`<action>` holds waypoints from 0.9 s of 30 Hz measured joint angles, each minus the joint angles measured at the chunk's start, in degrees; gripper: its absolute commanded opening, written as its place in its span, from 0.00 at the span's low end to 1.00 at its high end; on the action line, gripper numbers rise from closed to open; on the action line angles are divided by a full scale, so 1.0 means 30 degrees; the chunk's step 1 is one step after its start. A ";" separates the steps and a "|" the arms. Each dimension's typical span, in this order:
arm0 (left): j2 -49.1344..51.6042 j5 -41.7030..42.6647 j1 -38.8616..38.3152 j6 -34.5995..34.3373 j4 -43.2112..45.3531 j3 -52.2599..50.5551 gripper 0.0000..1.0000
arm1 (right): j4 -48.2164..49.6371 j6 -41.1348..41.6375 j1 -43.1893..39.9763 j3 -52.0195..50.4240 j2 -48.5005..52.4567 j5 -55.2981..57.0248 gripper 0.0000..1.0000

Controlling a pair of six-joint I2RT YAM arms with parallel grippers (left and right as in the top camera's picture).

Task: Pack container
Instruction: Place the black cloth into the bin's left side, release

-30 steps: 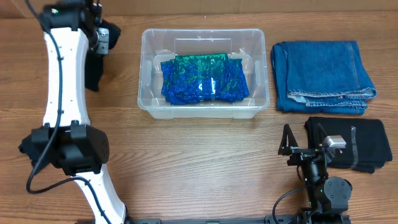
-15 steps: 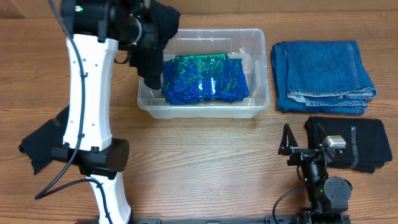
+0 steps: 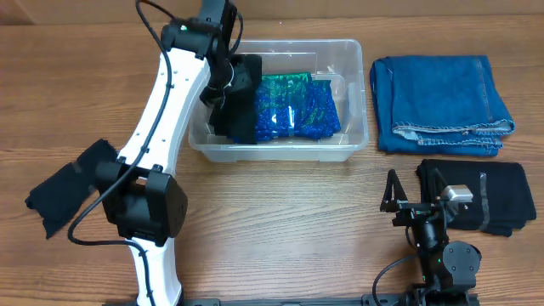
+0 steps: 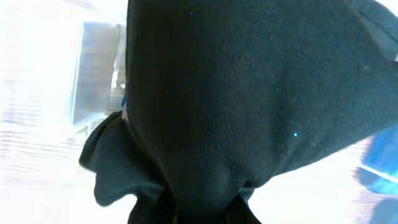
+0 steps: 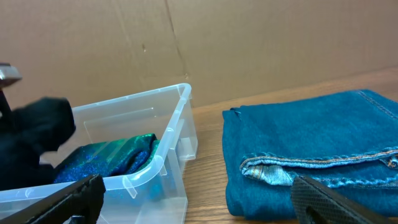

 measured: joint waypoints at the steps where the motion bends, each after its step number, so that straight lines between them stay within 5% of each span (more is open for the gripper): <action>1: 0.0000 -0.0058 -0.0007 -0.0066 0.0117 -0.0481 0.16 | 0.0007 0.0007 0.0000 0.0000 0.0000 -0.0015 1.00; 2: 0.0022 -0.0073 0.0000 -0.0160 0.0299 -0.0801 0.24 | 0.0000 -0.0007 0.0000 0.0000 0.0000 -0.0007 1.00; 4: 0.0022 -0.0131 0.0044 -0.0299 0.0481 -0.1056 0.62 | 0.0007 0.0000 0.0000 -0.0007 0.0000 -0.0007 1.00; 6: 0.0022 -0.0124 0.0255 -0.0277 0.0481 -0.1115 0.74 | 0.0000 0.0000 0.0000 0.0000 0.0000 -0.0007 1.00; 9: 0.0022 -0.0117 0.0925 0.0124 0.0408 -0.1122 0.77 | 0.0007 0.0000 0.0000 0.0000 0.0000 -0.0007 1.00; 14: 0.0022 0.1625 0.2455 0.2630 0.1144 -0.1122 0.65 | 0.0000 0.0000 -0.0007 0.0000 0.0000 -0.0007 1.00; 21: -0.0430 0.2040 0.2652 0.5923 -0.1523 0.0801 0.73 | 0.0007 0.0007 0.0000 -0.0007 0.0007 -0.0007 1.00; 27: -0.7206 -0.0816 0.4867 0.6637 -0.5144 0.2244 0.75 | 0.0022 0.0000 0.0000 0.0000 0.0000 -0.0007 1.00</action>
